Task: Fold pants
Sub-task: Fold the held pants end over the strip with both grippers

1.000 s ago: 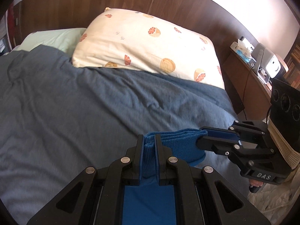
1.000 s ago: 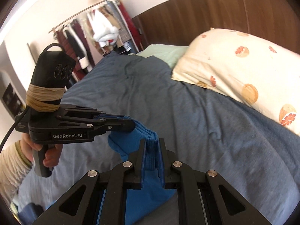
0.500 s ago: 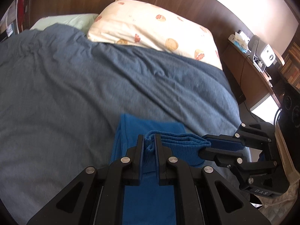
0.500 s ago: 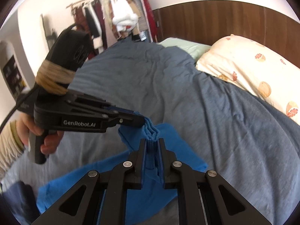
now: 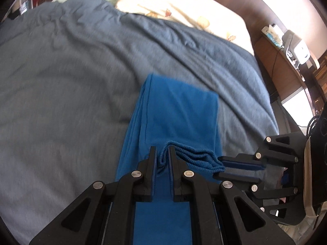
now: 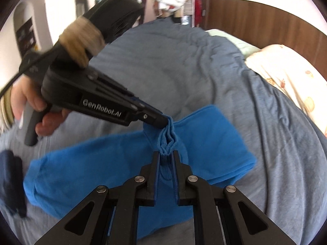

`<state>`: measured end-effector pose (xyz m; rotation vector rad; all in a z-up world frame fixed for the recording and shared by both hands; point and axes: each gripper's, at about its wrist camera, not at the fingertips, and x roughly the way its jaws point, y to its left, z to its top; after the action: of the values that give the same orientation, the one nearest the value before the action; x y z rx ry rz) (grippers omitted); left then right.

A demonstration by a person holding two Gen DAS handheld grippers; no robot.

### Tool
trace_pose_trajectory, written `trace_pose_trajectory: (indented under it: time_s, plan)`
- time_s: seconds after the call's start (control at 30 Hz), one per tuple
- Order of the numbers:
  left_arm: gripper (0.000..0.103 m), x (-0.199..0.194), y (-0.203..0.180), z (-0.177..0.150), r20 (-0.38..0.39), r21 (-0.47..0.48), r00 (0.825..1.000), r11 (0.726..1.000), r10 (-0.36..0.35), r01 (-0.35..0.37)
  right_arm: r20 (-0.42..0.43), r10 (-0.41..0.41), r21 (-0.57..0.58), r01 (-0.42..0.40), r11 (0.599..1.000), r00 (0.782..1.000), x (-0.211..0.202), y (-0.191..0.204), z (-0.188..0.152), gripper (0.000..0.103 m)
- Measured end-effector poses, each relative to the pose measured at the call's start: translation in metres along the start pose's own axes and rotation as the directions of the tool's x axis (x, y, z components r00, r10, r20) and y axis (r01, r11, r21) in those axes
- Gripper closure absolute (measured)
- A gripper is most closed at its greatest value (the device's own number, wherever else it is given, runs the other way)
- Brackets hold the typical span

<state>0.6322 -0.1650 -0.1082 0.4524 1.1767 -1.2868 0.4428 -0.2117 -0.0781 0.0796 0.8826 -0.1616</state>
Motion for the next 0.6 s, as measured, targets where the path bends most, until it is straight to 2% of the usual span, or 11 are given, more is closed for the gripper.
trace_pose_trajectory:
  time_s: [0.23,0.37,0.5,0.6]
  plan:
    - [0.091,-0.002,0.010,-0.038,-0.080,-0.035,0.993,0.995,0.091,-0.094,-0.062,0.025,-0.119,-0.032,0.992,0.998,0.016,0.028,-0.021,0.091]
    - [0.090,-0.010,0.014,-0.050,-0.078,-0.070,0.990,0.990,0.117,-0.123,-0.101,0.036,-0.164,-0.052,0.985,0.994,0.025,0.034,-0.032,0.091]
    - [0.080,-0.015,0.009,-0.053,-0.037,-0.114,0.996,0.989,0.087,-0.091,-0.128,0.039,-0.207,-0.065,0.976,0.991,0.031,0.042,-0.042,0.091]
    - [0.080,-0.011,0.002,-0.054,-0.040,-0.098,0.995,0.991,0.089,-0.092,-0.147,0.043,-0.235,-0.077,0.969,0.988,0.035,0.048,-0.047,0.091]
